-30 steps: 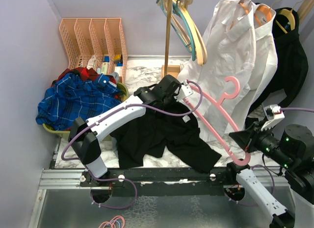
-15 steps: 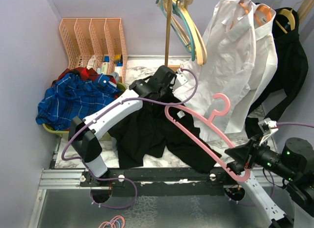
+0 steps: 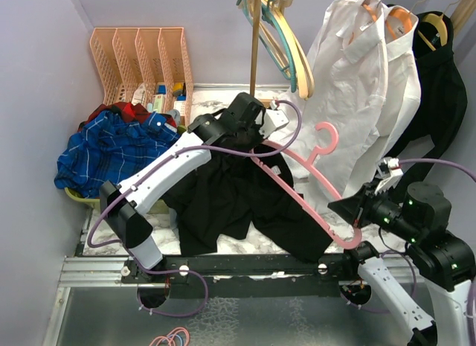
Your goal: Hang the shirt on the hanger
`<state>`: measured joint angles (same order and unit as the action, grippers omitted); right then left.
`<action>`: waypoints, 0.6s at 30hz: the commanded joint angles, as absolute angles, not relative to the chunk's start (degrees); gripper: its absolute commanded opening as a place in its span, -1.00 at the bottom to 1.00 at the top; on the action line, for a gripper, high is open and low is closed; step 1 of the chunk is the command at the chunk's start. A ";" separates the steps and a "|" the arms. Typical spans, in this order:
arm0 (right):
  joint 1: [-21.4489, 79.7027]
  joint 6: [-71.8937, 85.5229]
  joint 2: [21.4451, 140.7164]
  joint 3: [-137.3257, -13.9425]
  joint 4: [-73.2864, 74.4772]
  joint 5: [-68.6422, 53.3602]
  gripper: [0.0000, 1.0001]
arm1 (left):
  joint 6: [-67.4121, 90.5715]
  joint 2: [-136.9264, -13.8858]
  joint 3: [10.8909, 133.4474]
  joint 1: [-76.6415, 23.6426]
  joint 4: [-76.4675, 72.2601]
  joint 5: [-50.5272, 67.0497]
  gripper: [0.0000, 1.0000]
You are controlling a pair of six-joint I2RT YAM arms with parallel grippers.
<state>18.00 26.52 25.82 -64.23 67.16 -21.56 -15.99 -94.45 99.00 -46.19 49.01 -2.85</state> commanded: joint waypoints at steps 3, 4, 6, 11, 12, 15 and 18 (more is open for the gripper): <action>17.84 30.93 26.16 -54.80 49.33 -21.66 -0.98 | -16.77 -89.92 103.28 -46.08 52.74 4.51 -1.00; 17.84 31.18 26.58 -53.44 47.88 -22.43 -0.98 | -16.80 -89.72 104.37 -46.06 53.17 5.01 -1.00; 17.84 31.24 28.01 -51.99 45.30 -23.42 -0.98 | -16.86 -89.64 107.31 -46.06 54.10 5.72 -1.00; 17.84 30.77 31.82 -52.23 37.98 -22.91 -0.97 | -16.70 -90.40 111.80 -46.06 55.88 8.00 -1.00; 17.84 30.88 33.00 -52.33 36.65 -23.17 -0.98 | -16.59 -90.45 111.87 -46.06 55.71 8.30 -1.00; 17.84 31.88 36.16 -51.63 32.76 -24.56 -0.98 | -16.55 -91.07 112.76 -46.06 55.51 8.63 -1.00; 17.84 32.43 37.43 -49.81 28.23 -24.15 -0.98 | -16.60 -91.79 114.45 -46.08 56.56 11.05 -1.00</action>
<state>18.00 31.18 35.81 -51.09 39.48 -23.11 -16.43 -91.46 111.77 -46.13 55.13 6.55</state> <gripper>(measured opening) 0.065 0.020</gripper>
